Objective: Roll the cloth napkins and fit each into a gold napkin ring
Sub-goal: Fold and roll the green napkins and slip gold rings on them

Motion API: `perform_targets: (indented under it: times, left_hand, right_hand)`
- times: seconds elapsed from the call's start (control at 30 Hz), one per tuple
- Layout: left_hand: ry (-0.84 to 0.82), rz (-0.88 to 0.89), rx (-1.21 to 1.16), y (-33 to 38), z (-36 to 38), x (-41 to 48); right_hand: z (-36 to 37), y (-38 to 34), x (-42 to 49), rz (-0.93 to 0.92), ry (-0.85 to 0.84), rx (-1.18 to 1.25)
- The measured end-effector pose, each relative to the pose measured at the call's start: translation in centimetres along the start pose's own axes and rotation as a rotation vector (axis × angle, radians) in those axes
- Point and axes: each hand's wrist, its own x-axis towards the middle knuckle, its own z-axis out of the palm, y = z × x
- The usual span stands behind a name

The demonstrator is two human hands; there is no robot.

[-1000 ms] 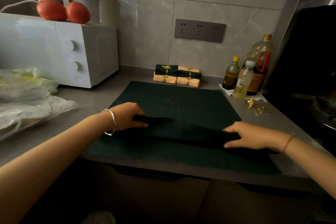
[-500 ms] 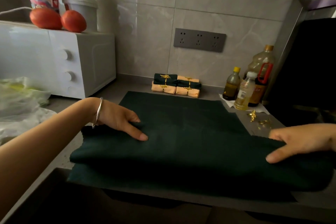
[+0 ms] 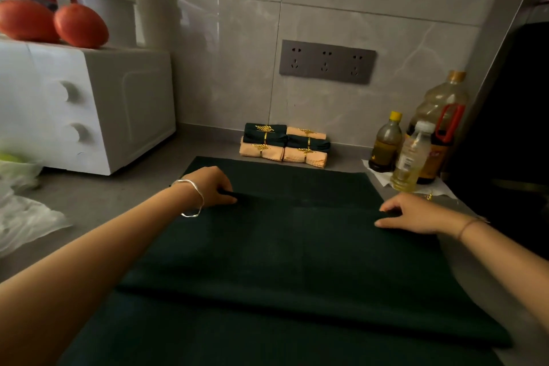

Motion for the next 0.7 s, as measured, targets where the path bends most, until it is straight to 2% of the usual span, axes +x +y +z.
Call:
perform_targets:
  times: [0.3,0.7]
  left_hand:
    - [0.061,-0.102,0.055,0.0,1.8,3.4]
    - [0.13,-0.162,0.089,0.3,2.9,3.9]
  right_hand:
    - [2.1,1.6,4.2,0.045,0.177,0.023]
    - [3.3,1.6,4.9,0.07,0.282,0.032]
